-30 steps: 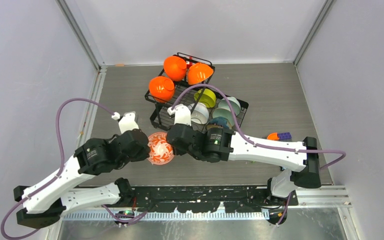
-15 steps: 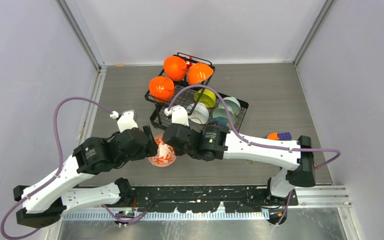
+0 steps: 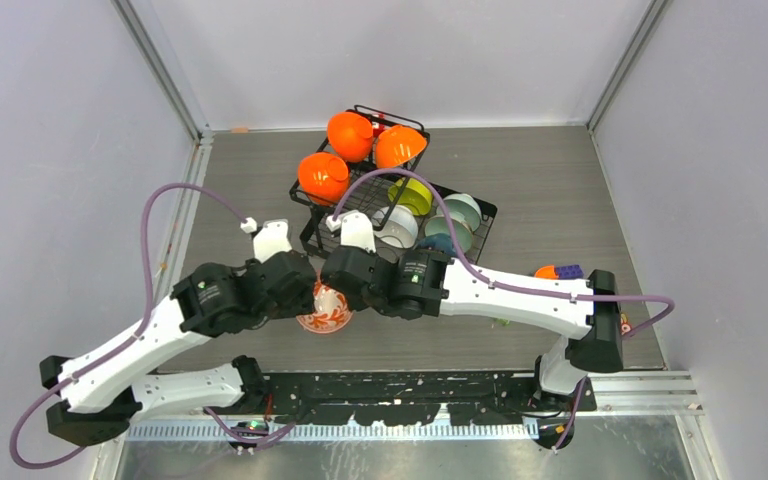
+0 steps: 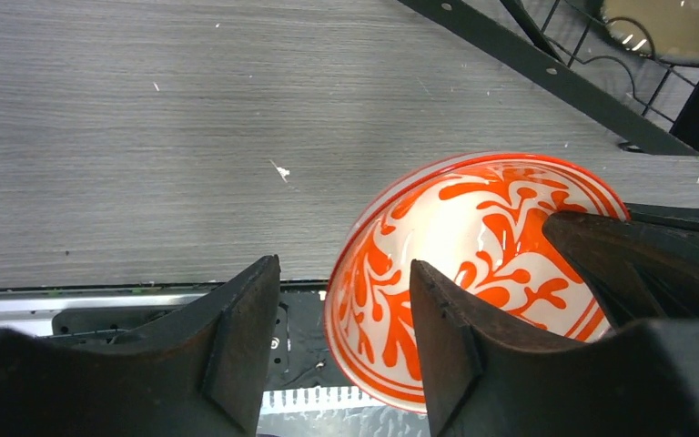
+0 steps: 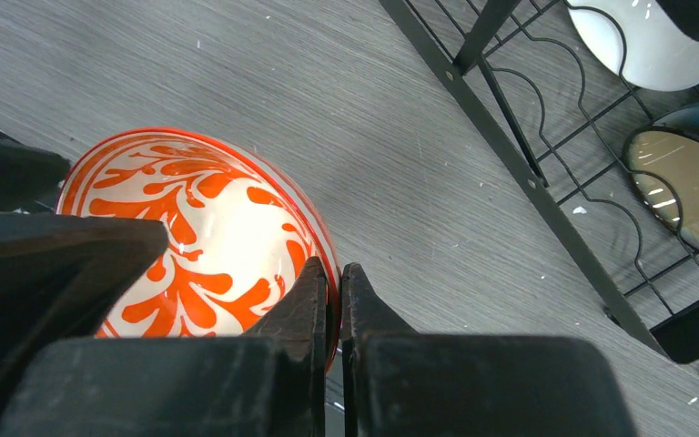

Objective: Unload the bowls from the dish rack
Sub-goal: Place the bowl at the center of the board.

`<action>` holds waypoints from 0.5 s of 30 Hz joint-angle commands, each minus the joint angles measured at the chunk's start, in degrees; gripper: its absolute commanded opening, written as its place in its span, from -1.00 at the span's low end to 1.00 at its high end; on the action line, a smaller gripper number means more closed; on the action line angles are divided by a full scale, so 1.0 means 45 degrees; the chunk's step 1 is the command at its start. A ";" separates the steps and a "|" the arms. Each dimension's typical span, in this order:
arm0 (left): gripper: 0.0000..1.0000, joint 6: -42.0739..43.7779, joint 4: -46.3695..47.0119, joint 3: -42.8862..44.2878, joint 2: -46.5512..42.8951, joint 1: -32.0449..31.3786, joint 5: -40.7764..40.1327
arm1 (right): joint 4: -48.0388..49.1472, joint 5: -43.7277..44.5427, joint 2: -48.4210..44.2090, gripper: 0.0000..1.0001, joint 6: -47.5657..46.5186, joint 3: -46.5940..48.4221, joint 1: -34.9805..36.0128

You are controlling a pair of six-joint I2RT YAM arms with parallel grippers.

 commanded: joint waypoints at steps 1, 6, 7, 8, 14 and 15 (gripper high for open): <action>0.07 0.0217 0.0087 0.0213 0.0099 -0.0013 -0.0023 | 0.0934 -0.0091 -0.0269 -0.98 0.0668 0.0707 -0.0244; -0.11 0.0214 0.0251 0.0109 0.0013 -0.0010 -0.0019 | 0.1200 -0.0580 -0.0376 -0.98 0.0981 0.0498 -0.0504; -0.13 0.0210 0.0267 0.0058 -0.0009 -0.0019 0.0017 | 0.1286 -0.0668 -0.0440 -0.98 0.1055 0.0393 -0.0567; -0.15 0.0170 0.0287 0.0006 -0.0031 -0.0017 0.0046 | 0.1350 -0.0720 -0.0470 -0.98 0.1123 0.0305 -0.0612; -0.28 0.0046 0.0616 -0.0556 -0.0338 -0.0008 0.0248 | 0.1672 -0.0904 -0.0649 -0.98 0.1350 -0.0039 -0.0753; -0.30 0.0037 0.0643 -0.0601 -0.0336 -0.0016 0.0268 | 0.1674 -0.0908 -0.0657 -0.98 0.1360 -0.0040 -0.0740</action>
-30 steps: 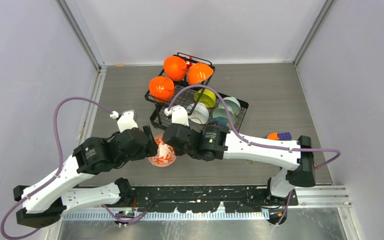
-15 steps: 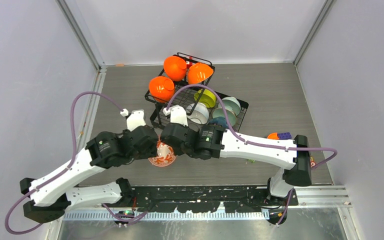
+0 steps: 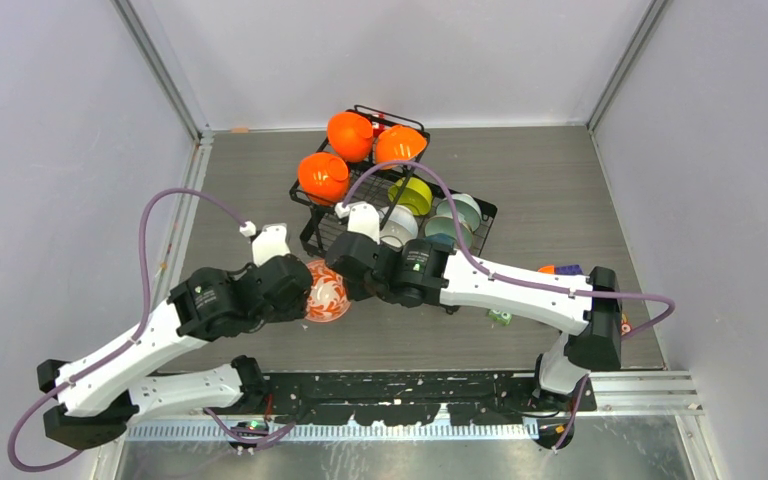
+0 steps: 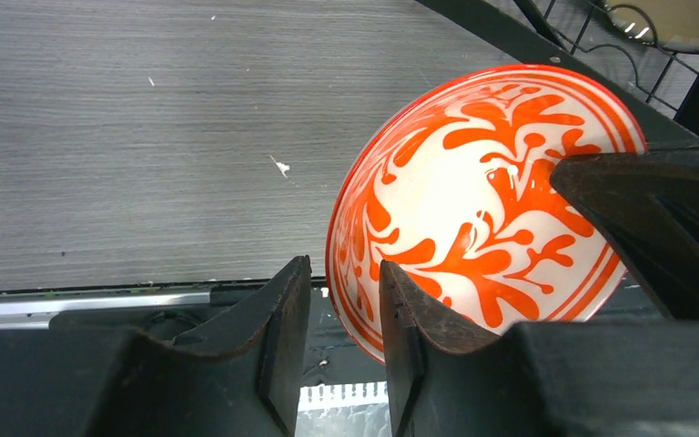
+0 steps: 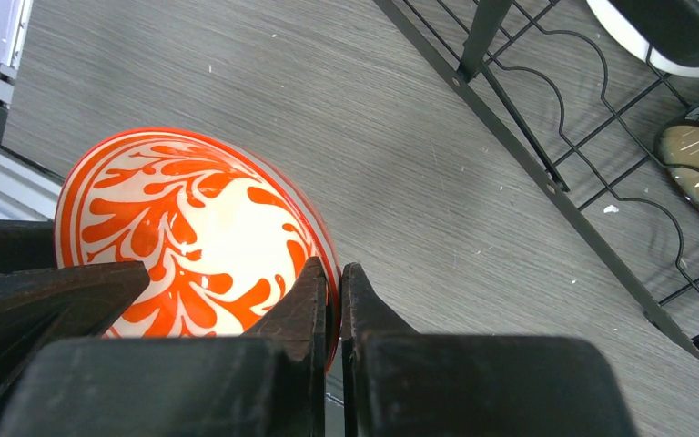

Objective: Unload the bowls from the dish rack
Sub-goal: Place the bowl at the center of the board.

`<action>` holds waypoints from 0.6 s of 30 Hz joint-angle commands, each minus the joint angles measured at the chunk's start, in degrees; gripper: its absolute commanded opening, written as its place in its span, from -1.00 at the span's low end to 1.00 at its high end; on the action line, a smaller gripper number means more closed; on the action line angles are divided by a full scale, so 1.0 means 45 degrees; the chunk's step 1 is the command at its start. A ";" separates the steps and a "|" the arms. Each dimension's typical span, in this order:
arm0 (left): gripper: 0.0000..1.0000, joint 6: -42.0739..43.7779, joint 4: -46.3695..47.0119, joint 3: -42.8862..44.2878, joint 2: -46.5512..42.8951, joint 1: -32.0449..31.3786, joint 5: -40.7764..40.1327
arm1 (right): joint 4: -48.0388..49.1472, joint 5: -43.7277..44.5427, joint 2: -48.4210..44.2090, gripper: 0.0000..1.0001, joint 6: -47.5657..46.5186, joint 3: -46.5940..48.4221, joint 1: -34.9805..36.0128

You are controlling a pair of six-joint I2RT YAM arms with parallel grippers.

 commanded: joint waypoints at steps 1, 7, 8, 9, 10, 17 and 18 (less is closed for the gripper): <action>-0.31 -0.0155 0.0449 -0.0272 -0.0195 -0.0017 0.0059 | 0.1124 -0.0073 -0.0653 -0.98 0.0538 0.0091 -0.0022; -0.64 -0.0136 0.0493 -0.0280 -0.0208 -0.0011 0.0100 | 0.1202 -0.0085 -0.0675 -0.98 0.0485 0.0045 -0.0029; -0.71 -0.0123 0.0495 -0.0280 -0.0233 -0.0019 0.0100 | 0.1258 -0.0095 -0.0715 -0.98 0.0472 -0.0012 -0.0020; -0.80 -0.0134 0.0483 -0.0280 -0.0266 -0.0024 0.0082 | 0.1366 -0.0136 -0.0793 -0.98 0.0461 -0.0105 -0.0017; -0.91 -0.0155 0.0479 -0.0270 -0.0309 -0.0025 0.0063 | 0.1496 -0.0187 -0.0890 -0.98 0.0450 -0.0212 -0.0007; -1.00 0.0110 0.0461 -0.0199 -0.0454 -0.0016 -0.0230 | 0.1511 -0.0960 -0.1378 0.39 -0.0109 -0.0270 0.0021; -0.99 0.0154 0.0408 -0.0145 -0.0459 -0.0012 -0.0374 | 0.1329 -0.0957 -0.1464 0.69 -0.0266 -0.0188 0.0052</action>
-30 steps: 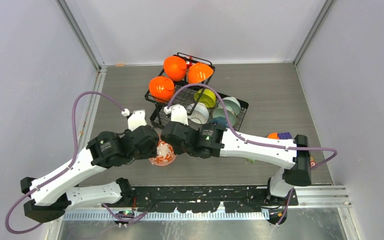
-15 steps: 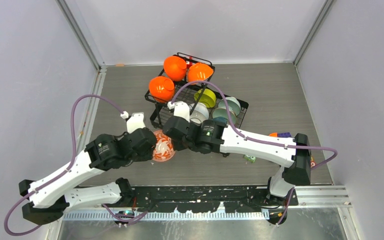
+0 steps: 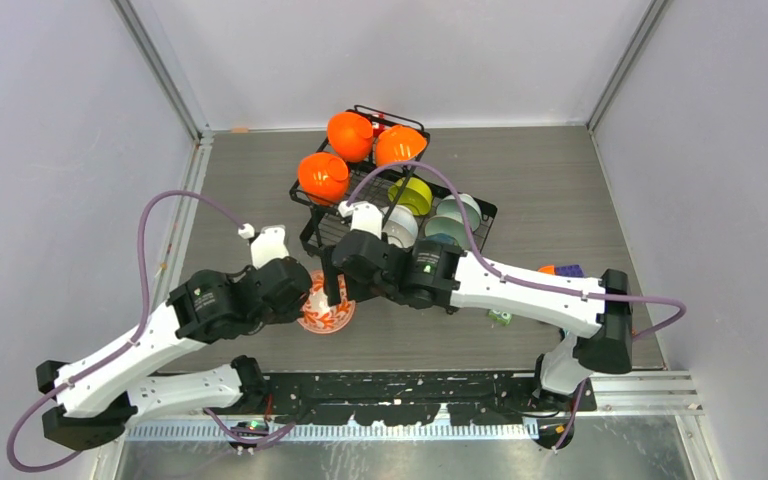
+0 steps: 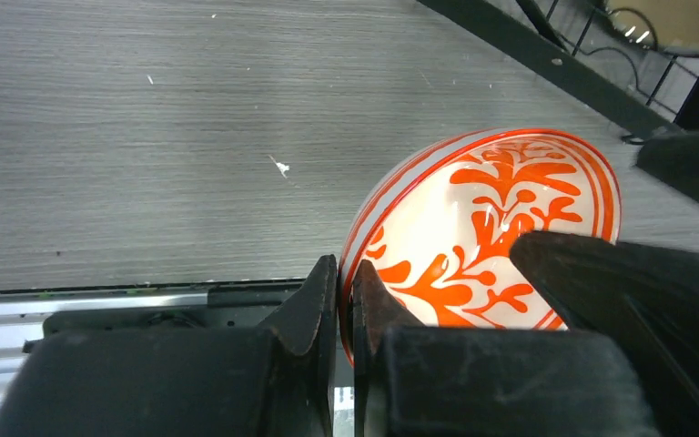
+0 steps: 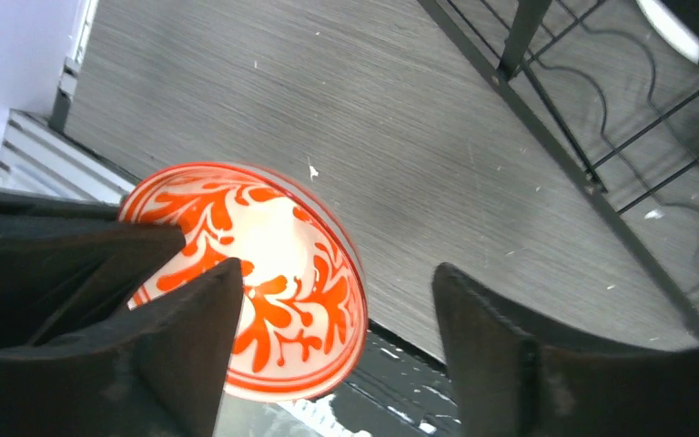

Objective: Unload the bowls from the dish rack
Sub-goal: Place the bowl at the center of the board.

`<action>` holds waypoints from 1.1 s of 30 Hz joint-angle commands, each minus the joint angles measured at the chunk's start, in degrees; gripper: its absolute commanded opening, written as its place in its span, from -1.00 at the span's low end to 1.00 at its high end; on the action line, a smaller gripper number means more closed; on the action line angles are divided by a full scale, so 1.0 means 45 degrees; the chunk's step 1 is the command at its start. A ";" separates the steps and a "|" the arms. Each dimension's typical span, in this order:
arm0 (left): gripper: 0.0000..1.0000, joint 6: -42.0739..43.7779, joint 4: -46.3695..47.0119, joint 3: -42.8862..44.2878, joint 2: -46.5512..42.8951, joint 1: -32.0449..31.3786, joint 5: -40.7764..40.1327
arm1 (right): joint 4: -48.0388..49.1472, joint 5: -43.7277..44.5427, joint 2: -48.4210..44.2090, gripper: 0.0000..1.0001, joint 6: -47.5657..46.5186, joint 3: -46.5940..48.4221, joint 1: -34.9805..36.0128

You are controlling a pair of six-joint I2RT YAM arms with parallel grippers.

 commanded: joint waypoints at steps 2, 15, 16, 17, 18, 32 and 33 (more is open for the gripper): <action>-1.00 0.0575 0.0044 0.0465 -0.0154 -0.0083 -0.0664 | 0.0240 -0.0251 -0.1270 0.98 -0.0738 0.0476 0.0138; -0.99 0.0879 -0.2232 0.2194 -0.0313 0.0289 -0.4452 | 0.1545 0.0110 -0.6225 1.00 -0.2549 -0.3596 0.0173; -1.00 0.0932 -0.2315 0.2164 -0.0363 0.0569 -0.4591 | 0.2086 0.0254 -0.7034 1.00 -0.2620 -0.4261 0.0160; -0.99 0.1089 -0.2337 0.2104 -0.0409 0.0854 -0.4601 | 0.2708 0.0266 -0.7573 0.99 -0.2712 -0.4871 0.0151; -0.99 0.1281 -0.2252 0.2018 -0.0407 0.1189 -0.4492 | 0.3237 0.0166 -0.8060 1.00 -0.2836 -0.5372 0.0164; -0.99 0.4410 0.1023 -0.0068 -0.0186 0.9048 -0.0068 | 0.2767 -0.0081 -0.8817 1.00 -0.3773 -0.6192 0.0158; -1.00 0.4543 0.1239 -0.0192 -0.0186 0.9810 0.0198 | 0.2788 -0.0027 -0.8999 0.99 -0.3786 -0.6304 0.0163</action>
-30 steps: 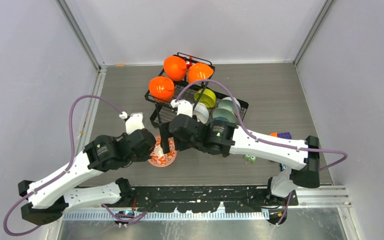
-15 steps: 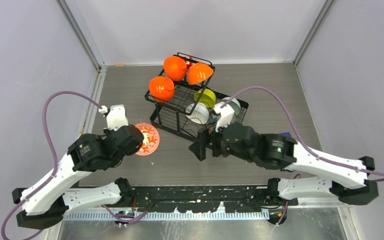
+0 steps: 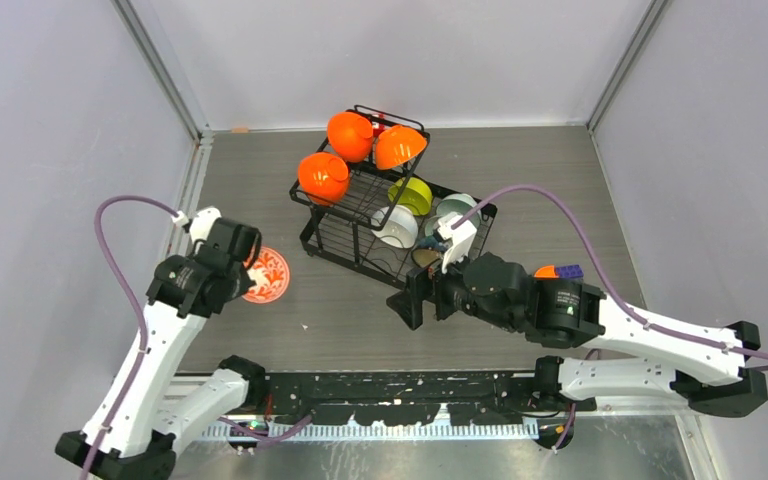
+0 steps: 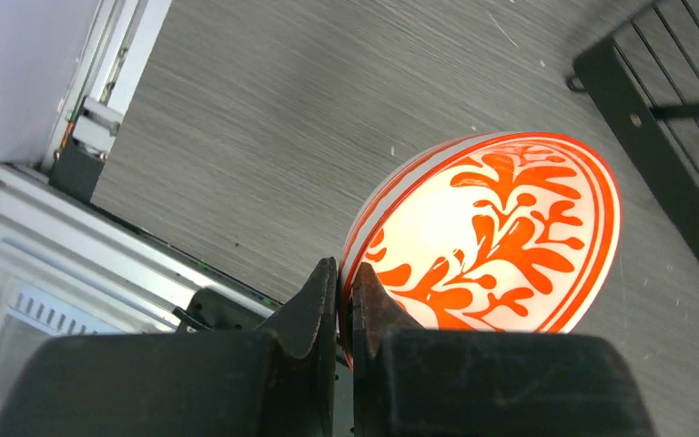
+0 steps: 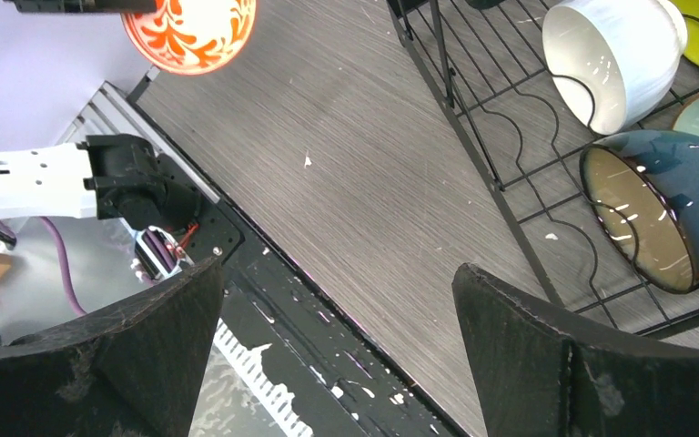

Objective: Unload the bowls from the dish rack
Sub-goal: Place the bowl at the center of the board.

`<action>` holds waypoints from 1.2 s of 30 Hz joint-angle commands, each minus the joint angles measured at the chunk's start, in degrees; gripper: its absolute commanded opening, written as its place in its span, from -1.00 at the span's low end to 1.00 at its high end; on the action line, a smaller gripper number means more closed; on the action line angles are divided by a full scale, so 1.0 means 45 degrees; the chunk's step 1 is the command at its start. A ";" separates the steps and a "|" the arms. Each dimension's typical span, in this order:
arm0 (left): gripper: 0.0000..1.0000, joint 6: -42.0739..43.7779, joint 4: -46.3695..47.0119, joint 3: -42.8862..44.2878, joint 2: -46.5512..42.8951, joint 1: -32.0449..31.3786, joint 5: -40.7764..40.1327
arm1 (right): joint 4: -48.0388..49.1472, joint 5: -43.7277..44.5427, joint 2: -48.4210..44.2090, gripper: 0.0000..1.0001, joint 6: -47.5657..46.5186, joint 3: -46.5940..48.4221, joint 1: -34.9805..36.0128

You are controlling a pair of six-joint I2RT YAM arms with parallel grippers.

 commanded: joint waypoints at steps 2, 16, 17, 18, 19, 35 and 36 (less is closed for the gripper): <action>-0.99 0.1046 0.2077 -0.0268 -0.0078 0.3213 0.1592 | 0.0274 0.0438 -0.1006 0.99 -0.0341 -0.0456 0.0034; -1.00 -0.0889 0.9537 -0.1485 0.4718 0.7195 0.6143 | 0.0477 0.1442 -0.3581 1.00 0.1160 -0.3422 0.0042; -0.99 -0.1048 0.9899 -0.1311 0.5072 0.7196 0.5997 | 0.0505 0.1555 -0.3671 1.00 0.1202 -0.3565 0.0042; -0.99 -0.1102 1.0330 -0.1104 0.5432 0.7200 0.5894 | 0.0552 0.1647 -0.3726 1.00 0.1252 -0.3749 0.0034; -1.00 -0.1091 1.0616 -0.0844 0.5804 0.7196 0.5856 | 0.0553 0.1712 -0.3755 1.00 0.1257 -0.3872 0.0031; -1.00 -0.2884 1.2973 0.2091 1.1370 0.7827 0.5351 | 0.0886 0.3572 -0.4130 1.00 0.0557 -0.4676 0.0045; -1.00 -0.2908 1.3127 0.2249 1.1587 0.7848 0.5329 | 0.0900 0.3632 -0.4196 0.99 0.0611 -0.4788 0.0049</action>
